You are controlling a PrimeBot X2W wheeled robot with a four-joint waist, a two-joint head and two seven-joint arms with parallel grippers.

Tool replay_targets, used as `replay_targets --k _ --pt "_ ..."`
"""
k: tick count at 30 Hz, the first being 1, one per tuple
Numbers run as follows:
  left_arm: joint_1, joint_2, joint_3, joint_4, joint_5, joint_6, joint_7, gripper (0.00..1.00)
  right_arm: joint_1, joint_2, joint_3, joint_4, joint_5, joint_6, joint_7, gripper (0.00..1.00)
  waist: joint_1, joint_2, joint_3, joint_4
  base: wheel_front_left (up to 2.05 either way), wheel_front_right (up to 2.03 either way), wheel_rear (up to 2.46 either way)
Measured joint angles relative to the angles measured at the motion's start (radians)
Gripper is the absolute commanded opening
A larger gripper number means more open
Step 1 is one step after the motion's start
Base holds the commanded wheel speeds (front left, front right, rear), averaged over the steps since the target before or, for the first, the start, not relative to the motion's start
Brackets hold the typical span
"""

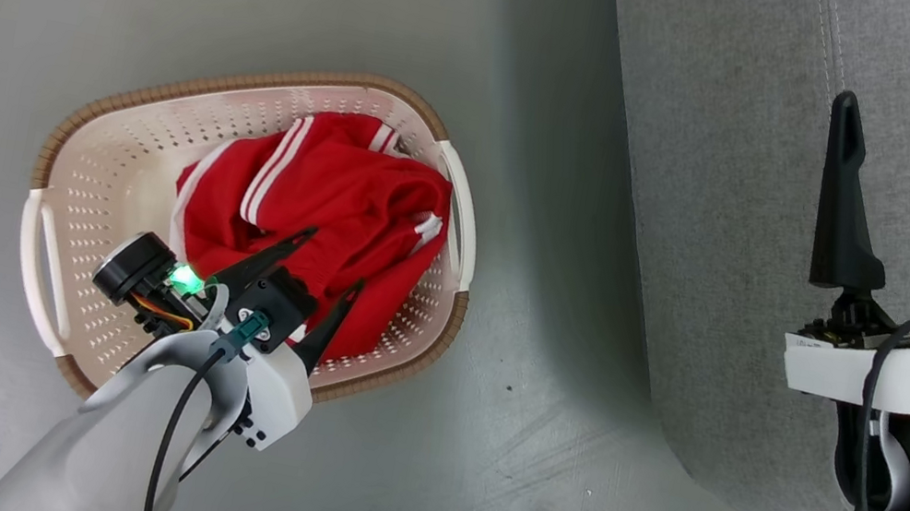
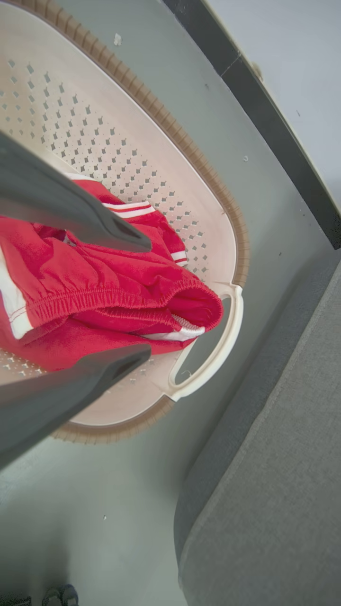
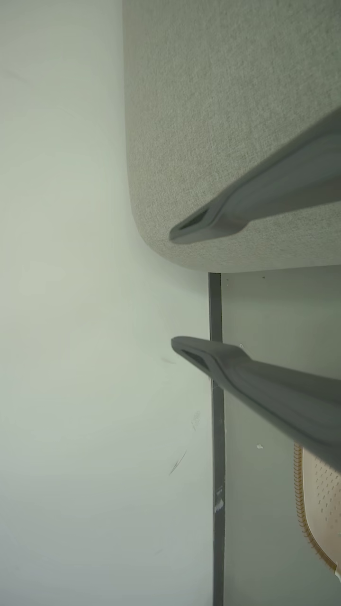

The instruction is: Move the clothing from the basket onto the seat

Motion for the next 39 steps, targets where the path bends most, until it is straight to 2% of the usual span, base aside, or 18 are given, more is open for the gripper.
replay_targets --k 24,35,39 --pt "-0.089 -0.013 -0.023 0.092 0.018 0.004 -0.015 1.00 -0.134 0.000 0.060 -0.001 0.064 0.000 0.000 1.00 0.0000 0.0000 0.150 -0.087 0.00 0.00 0.00" --pt "-0.146 0.021 0.026 0.140 0.021 0.076 -0.018 1.00 -0.170 0.000 0.064 -0.002 0.076 0.000 0.000 1.00 0.0000 0.0000 0.203 -0.115 0.00 0.00 0.00" --pt "-0.150 0.031 0.031 0.162 0.029 0.085 -0.019 1.00 -0.175 0.000 0.067 -0.002 0.081 0.000 0.000 1.00 0.0000 0.0000 0.218 -0.122 0.00 0.00 0.00"
